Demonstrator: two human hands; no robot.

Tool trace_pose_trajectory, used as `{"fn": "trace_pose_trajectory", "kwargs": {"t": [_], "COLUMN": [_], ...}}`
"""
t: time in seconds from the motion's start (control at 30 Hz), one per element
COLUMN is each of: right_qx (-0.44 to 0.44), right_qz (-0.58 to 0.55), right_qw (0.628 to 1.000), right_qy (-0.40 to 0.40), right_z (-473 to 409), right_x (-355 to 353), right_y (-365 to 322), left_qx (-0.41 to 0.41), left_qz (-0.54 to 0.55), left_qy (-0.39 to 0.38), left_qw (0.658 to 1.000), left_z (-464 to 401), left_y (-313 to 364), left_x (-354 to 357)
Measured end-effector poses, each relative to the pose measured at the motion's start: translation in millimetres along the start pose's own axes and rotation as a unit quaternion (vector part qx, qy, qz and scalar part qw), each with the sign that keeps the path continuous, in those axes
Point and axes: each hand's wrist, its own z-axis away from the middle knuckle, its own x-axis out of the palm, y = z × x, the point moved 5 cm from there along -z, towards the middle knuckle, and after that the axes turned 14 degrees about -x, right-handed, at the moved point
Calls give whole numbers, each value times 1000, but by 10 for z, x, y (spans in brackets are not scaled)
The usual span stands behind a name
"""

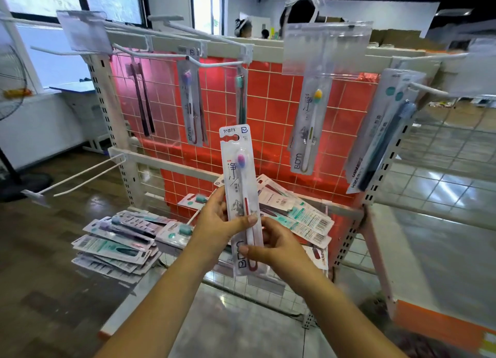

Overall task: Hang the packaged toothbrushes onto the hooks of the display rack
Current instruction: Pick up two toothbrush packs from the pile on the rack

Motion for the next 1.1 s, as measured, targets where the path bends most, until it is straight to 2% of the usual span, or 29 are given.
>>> {"fn": "trace_pose_trajectory", "kwargs": {"t": [0.13,0.2,0.3,0.43,0.53,0.7,0.87,1.1], "right_qx": [-26,-29,-21,-10,-12,-28,-61,-140], "right_qz": [-7,1,-7,-6,-13,-10,-42,-54], "right_qw": [999,999,999,998,997,993,985,969], "right_qy": [22,32,48,67,80,110,155,194], "right_z": [-45,-64,-119,-246,-369,-608,-817,-1034], "right_x": [51,57,69,159,294,527,714,1131], "right_y": [47,48,85,95,93,69,-7,-270], "left_qx": [43,55,78,89,104,109,129,139], "left_qz": [-122,-226,-381,-522,-586,-653,-659,-641], "left_qy": [26,40,71,92,90,53,16,-28], "left_qw": [991,972,918,843,798,748,740,754], "left_z": [47,76,78,53,25,-160,-313,-480], "left_y": [60,90,103,131,179,145,177,161], "left_x": [-96,-171,-355,-634,-814,-1179,-1490,-1822]}}
